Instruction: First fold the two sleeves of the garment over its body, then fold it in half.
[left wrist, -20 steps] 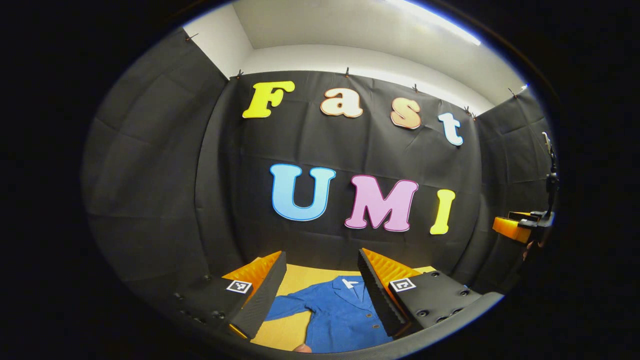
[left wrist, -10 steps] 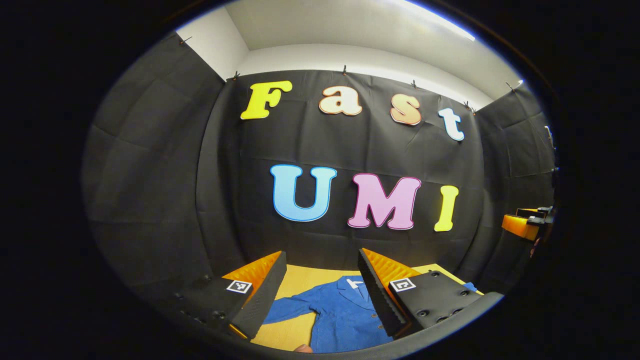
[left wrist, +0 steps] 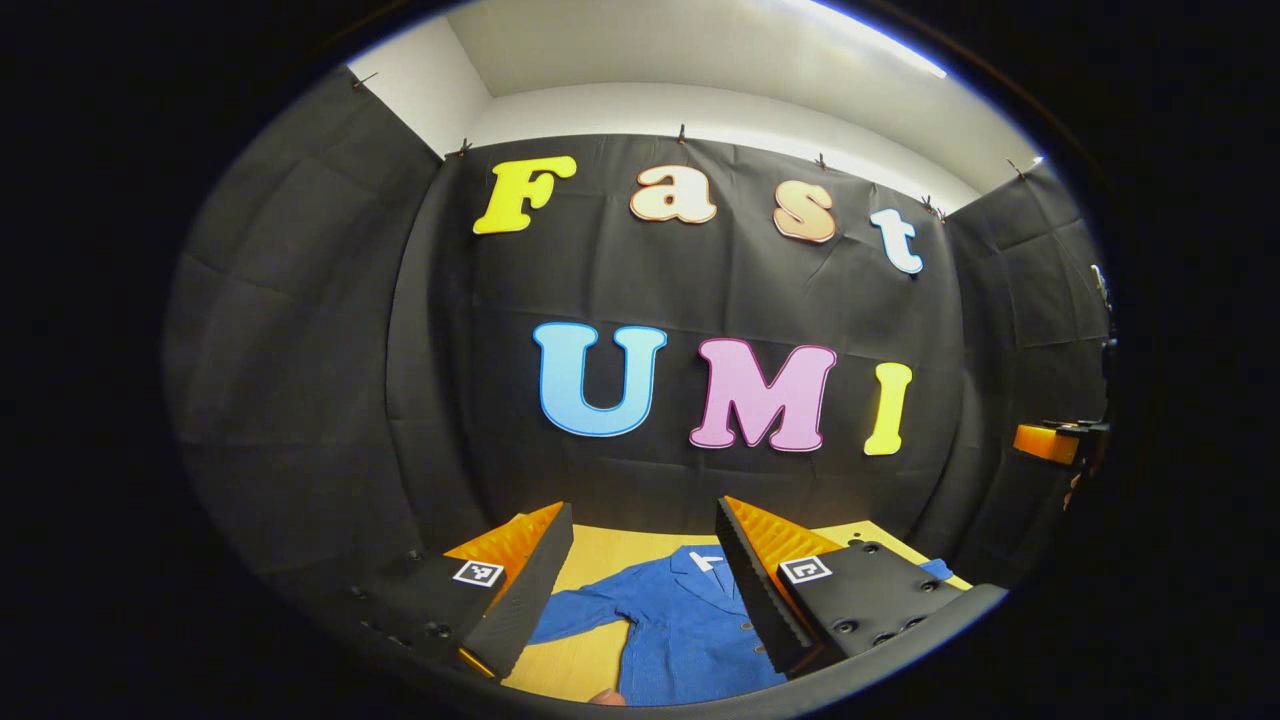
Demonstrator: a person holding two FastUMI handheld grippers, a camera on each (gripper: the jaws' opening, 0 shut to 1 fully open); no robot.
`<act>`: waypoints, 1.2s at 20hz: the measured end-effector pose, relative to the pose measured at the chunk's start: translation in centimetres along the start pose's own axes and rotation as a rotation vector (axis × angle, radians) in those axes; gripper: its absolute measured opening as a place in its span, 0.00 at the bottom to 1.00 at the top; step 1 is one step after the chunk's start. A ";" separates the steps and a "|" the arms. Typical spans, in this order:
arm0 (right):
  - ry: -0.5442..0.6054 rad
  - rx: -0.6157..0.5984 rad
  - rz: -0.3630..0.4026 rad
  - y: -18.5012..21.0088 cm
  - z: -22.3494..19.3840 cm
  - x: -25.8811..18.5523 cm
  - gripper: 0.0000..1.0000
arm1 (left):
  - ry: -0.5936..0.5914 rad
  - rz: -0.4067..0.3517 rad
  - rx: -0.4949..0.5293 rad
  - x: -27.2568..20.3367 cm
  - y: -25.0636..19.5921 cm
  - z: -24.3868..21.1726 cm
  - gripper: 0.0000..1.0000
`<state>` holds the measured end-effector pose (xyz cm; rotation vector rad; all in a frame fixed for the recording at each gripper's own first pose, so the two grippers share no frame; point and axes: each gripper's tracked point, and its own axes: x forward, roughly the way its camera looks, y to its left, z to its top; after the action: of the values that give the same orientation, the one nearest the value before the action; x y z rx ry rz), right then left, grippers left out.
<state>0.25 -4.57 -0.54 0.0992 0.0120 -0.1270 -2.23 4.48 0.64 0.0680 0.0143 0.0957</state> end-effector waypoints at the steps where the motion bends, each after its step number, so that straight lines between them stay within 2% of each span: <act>1: 0.004 -0.008 -0.008 -0.3 -0.3 0.0 0.95 | 0.000 0.000 0.002 -0.1 0.0 0.0 0.82; 14: 0.000 -0.122 0.020 -0.8 -1.4 1.6 0.98 | 0.010 0.013 0.006 1.0 -0.3 -0.9 0.82; 19: 0.076 -0.117 0.008 -5.0 -4.6 3.7 0.96 | 0.051 -0.006 -0.007 3.1 -3.6 -2.8 0.82; 24: 0.176 -0.137 -0.047 -13.3 -11.4 9.2 0.98 | 0.063 -0.015 -0.032 7.0 -9.0 -3.2 0.82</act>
<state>7.58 -17.67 -13.38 -0.0273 0.1984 -0.1637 5.52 -3.61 -3.24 0.0325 0.0760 0.0831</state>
